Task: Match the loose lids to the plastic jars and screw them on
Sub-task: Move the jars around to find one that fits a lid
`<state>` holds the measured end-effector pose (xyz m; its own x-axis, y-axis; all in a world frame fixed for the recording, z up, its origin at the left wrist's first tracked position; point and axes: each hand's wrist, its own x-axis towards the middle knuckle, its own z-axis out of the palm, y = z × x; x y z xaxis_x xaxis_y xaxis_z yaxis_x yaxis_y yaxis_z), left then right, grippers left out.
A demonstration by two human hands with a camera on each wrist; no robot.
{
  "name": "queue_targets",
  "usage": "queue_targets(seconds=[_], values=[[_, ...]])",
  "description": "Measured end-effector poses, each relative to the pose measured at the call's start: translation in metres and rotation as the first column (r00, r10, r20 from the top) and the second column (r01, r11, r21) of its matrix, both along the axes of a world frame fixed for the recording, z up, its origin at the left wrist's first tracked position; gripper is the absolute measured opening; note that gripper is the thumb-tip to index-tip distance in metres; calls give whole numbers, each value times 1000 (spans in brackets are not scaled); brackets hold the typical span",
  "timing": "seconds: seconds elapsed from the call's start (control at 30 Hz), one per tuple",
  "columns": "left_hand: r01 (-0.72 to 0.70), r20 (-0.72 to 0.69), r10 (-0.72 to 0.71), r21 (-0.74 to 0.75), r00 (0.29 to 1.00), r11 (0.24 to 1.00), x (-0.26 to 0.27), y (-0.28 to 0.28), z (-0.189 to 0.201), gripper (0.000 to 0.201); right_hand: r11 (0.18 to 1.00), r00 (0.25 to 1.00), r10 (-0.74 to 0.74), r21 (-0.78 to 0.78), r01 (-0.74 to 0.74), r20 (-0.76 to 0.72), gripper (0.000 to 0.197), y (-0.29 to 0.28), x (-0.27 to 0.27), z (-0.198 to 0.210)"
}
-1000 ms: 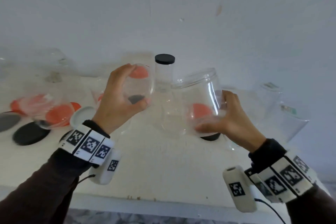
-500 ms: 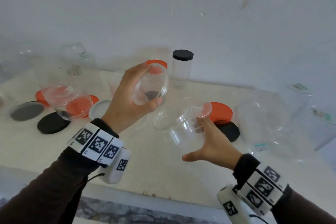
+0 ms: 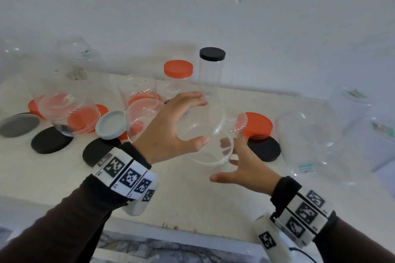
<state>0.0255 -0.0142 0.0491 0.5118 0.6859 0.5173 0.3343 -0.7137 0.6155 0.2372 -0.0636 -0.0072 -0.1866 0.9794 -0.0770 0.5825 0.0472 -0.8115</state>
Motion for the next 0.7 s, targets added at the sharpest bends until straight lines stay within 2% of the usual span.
queue_targets(seconds=[0.17, 0.27, 0.43, 0.53, 0.7], values=[[39, -104, -37, 10, 994, 999, 7, -1, -5, 66, 1000, 995, -16, 2, 17, -95, 84, 1, -1, 0], [57, -165, -53, 20, 985, 998, 11, -2, -7, 67, 1000, 993, -8, 13, 10, -116, 80, 2, -1, 2], [67, -304, -37, 89, 952, 994, 17, -2, -13, 69, 1000, 993, -3, 18, 5, -117, 87, 1, -1, 4], [56, -326, -27, 78, 945, 995, 15, 2, -14, 71, 1000, 994, -8, 14, 9, -110, 86, 1, -1, 3], [65, -310, -68, -20, 948, 998, 13, 4, -18, 73, 1000, 995, -15, 18, 17, -100, 84, 2, -3, 3]])
